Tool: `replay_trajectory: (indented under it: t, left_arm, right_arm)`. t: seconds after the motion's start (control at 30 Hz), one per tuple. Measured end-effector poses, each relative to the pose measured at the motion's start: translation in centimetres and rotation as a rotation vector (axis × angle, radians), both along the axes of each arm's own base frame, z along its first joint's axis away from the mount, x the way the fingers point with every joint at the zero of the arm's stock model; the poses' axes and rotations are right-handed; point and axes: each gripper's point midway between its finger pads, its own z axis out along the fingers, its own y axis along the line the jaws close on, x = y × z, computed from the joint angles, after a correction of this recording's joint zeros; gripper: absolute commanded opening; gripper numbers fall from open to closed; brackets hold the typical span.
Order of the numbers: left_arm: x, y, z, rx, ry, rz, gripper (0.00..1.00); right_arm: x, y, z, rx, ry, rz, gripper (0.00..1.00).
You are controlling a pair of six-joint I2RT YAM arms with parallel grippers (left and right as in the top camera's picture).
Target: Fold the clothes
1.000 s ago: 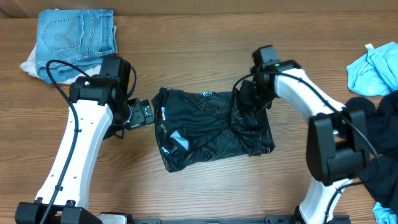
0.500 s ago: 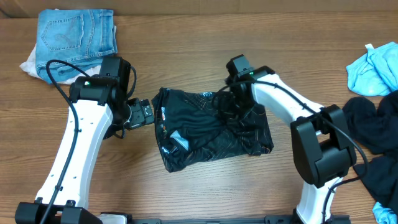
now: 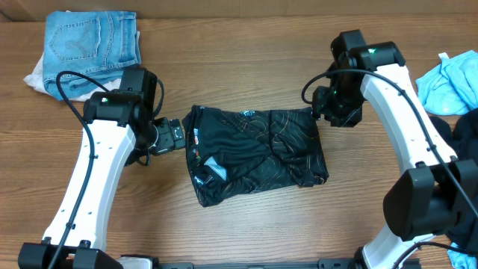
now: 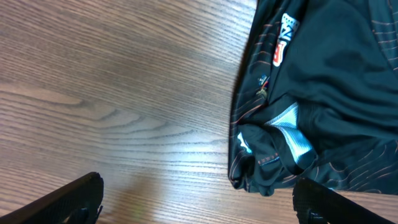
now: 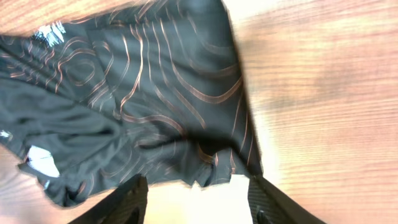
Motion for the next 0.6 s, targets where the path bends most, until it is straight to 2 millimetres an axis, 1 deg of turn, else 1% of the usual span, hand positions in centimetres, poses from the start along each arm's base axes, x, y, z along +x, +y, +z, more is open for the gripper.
replay_trajectory:
  t: [0.03,0.07,0.17,0.23,0.37,0.47,0.6]
  left_arm:
    - [0.1,0.0,0.0,-0.002,-0.003,0.0,1.0]
    - [0.1,-0.1,0.0,-0.005,-0.003,0.0,1.0]
    - [0.0,-0.2,0.0,-0.013,0.0,-0.001,1.0]
    - [-0.1,-0.3,0.0,-0.016,0.004,-0.002,1.0]
    - [-0.1,-0.3,0.0,-0.019,0.006,-0.002,1.0]
    - [0.0,-0.3,0.0,-0.02,-0.001,-0.002,1.0]
    - [0.0,-0.4,0.0,-0.021,0.0,-0.002,1.0]
  right_arm:
    - [0.4,0.0,-0.4,0.001,-0.014,0.006,0.55]
    - [0.5,0.0,-0.9,0.0,-0.019,0.012,0.58]
    - [-0.3,0.1,-2.7,0.001,0.007,0.028,0.63]
    - [-1.4,0.1,-3.9,0.006,0.048,0.033,0.65]
    - [-4.1,0.4,-5.9,0.038,0.151,0.032,0.63]
    - [-5.4,1.1,-6.3,0.081,0.202,0.02,0.62]
    - [-5.3,1.5,-6.2,0.105,0.203,0.007,0.62]
